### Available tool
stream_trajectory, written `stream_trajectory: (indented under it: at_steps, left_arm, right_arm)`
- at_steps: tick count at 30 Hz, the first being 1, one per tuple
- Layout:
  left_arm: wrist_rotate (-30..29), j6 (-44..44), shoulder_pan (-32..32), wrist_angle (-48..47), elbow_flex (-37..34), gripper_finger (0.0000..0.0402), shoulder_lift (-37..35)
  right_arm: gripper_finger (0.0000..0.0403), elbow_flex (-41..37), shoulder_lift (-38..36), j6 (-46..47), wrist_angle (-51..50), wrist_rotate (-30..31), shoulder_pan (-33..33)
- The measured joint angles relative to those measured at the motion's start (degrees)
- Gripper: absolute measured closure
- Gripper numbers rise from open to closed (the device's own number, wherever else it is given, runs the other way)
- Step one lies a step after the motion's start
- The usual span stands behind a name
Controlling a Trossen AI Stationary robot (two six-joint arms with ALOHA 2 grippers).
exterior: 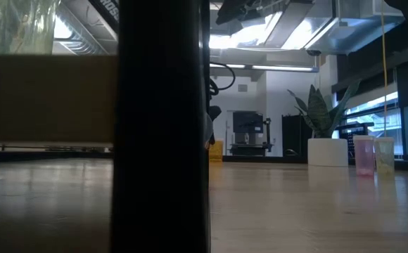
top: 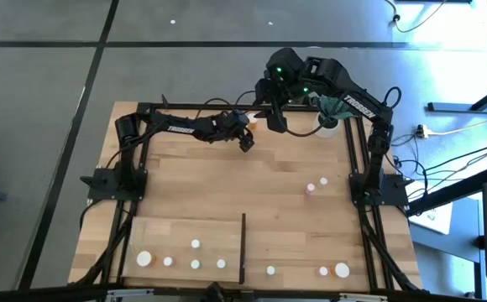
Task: Pick and place medicine bottles onto shelf by color
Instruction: Put the top yellow pill bottle on the shelf aligned with the other yellow pill bottle
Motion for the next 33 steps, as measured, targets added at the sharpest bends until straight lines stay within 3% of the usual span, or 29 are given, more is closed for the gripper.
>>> stream_trajectory:
  at_steps: [8, 27, 33]
  left_arm:
    - [0.0, 0.0, 0.1, 0.1, 0.0, 0.0126, 0.0]
    - [-1.0, 0.0, 0.2, 0.1, 0.0, 0.0128, 0.0]
    - [-1.0, 0.0, 0.2, 0.1, 0.0, 0.0149, 0.0]
  right_arm:
    - [0.0205, 0.0, 0.0, 0.0, 0.0, 0.0, 0.0]
    - [0.0205, 0.0, 0.0, 0.0, 0.0, 0.0, 0.0]
    - [0.0205, 0.0, 0.0, 0.0, 0.0, 0.0, 0.0]
